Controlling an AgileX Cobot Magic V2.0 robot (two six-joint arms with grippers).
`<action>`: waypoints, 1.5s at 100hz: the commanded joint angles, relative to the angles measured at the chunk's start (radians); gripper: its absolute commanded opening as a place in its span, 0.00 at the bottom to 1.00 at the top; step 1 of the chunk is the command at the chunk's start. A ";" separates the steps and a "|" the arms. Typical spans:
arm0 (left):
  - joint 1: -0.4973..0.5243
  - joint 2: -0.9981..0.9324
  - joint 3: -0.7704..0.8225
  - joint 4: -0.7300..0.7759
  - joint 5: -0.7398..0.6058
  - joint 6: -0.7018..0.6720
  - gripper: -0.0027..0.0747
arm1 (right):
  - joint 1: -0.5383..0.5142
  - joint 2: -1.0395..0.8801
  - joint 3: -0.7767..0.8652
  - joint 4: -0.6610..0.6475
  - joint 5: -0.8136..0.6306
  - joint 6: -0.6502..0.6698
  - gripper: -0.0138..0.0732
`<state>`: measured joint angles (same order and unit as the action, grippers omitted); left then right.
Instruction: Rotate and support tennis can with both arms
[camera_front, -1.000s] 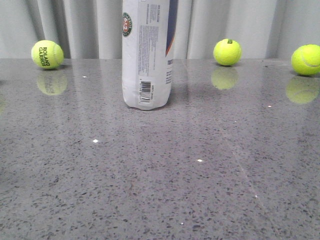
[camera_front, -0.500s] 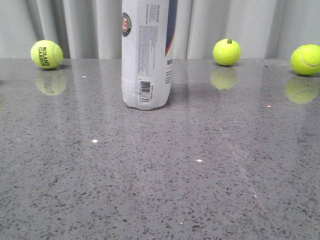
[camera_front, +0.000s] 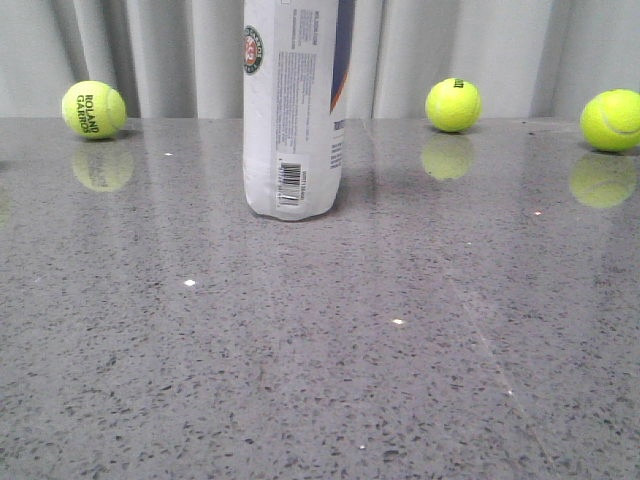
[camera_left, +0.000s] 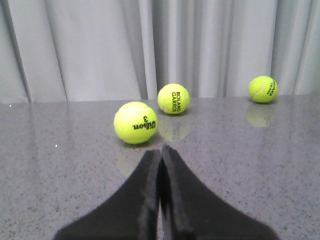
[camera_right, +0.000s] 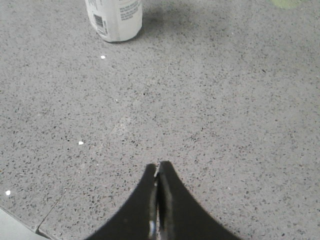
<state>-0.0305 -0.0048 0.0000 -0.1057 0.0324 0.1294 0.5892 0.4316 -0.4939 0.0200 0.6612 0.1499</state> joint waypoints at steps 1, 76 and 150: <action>0.006 -0.034 0.045 -0.002 -0.040 -0.017 0.01 | -0.005 0.003 -0.027 -0.013 -0.072 -0.004 0.08; 0.006 -0.034 0.045 -0.002 -0.042 -0.017 0.01 | -0.005 0.003 -0.027 -0.013 -0.072 -0.004 0.08; 0.006 -0.034 0.045 -0.002 -0.042 -0.017 0.01 | -0.110 -0.007 -0.012 -0.189 -0.286 -0.004 0.08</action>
<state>-0.0246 -0.0048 0.0000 -0.1039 0.0650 0.1256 0.5318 0.4239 -0.4908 -0.1307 0.5134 0.1499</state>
